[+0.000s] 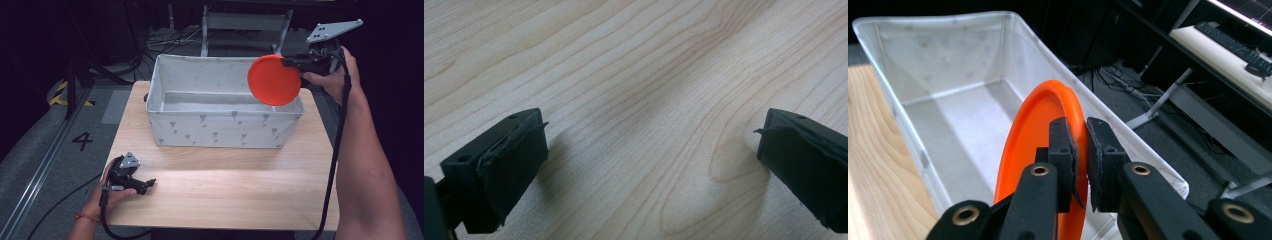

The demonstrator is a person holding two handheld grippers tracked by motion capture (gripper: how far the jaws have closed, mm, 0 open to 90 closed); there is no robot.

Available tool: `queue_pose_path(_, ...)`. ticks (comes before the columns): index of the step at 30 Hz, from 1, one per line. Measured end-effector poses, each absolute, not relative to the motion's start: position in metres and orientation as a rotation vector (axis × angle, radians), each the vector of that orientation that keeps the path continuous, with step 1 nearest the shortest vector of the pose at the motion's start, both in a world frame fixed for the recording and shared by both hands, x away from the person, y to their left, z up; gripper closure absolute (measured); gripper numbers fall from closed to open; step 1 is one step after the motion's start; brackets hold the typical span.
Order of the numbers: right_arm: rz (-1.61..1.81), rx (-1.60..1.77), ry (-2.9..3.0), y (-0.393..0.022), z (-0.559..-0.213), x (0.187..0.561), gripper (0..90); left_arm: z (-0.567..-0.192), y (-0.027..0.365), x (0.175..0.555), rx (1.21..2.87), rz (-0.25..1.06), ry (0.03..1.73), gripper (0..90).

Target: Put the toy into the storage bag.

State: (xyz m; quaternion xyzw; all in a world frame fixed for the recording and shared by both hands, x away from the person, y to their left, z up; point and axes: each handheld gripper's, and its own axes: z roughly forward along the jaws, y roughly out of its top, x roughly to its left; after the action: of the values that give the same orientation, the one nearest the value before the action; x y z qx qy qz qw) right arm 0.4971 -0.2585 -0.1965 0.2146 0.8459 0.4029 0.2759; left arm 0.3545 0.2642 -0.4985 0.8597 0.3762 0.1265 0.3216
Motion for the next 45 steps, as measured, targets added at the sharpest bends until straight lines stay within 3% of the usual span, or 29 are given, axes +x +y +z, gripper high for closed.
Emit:
queue_pose_path(32, 0.842, 0.449, 2.676, -0.249, -0.292, 0.533, 82.4, -0.498, 0.264, 0.354, 2.259, 0.342, 0.988, 0.2)
queue_pose_path(45, 0.562, 0.363, 2.828, -0.232, -0.302, 0.536, 81.8, -0.498, 0.264, 0.354, 2.26, 0.343, 0.995, 0.2)
